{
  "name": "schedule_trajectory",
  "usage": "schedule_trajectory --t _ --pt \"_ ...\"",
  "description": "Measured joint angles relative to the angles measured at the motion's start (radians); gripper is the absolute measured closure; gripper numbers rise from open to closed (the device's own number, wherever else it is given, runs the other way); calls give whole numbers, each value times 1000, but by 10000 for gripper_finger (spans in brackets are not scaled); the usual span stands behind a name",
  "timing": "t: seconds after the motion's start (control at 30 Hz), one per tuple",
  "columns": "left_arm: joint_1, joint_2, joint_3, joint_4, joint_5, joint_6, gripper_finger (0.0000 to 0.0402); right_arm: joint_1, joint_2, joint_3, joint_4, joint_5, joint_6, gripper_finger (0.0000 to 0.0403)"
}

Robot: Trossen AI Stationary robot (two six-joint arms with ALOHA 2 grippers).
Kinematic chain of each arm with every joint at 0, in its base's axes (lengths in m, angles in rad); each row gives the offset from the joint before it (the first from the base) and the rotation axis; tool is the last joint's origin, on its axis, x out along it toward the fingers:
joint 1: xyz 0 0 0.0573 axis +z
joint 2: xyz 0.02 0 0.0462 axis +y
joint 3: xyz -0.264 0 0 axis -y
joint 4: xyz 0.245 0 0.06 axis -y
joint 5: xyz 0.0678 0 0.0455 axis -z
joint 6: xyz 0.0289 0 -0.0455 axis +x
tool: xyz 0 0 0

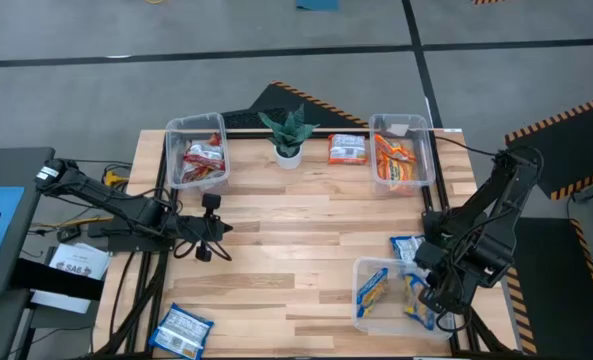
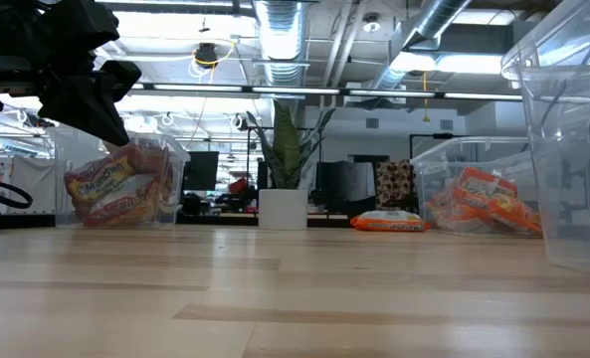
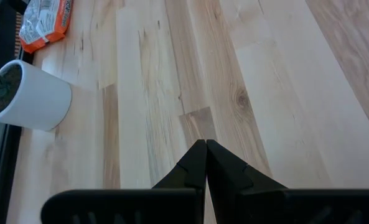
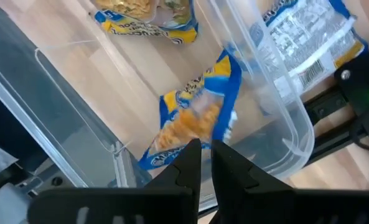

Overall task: Sort Maruchan noodles
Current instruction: Put the blue noodle pack in the top right transparent bin

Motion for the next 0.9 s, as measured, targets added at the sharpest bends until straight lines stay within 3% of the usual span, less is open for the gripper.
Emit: schedule_trajectory --t 0.1,0.33,0.63,0.9 --pt "0 0 0 0 0 0 401 -2 0 0 1 20 -39 342" --pt "0 0 0 0 0 0 401 -68 0 0 22 187 -247 342" --pt "0 0 0 0 0 0 401 -271 0 0 78 426 -671 341" --pt "0 0 0 0 0 0 402 -405 0 0 80 613 -919 341"
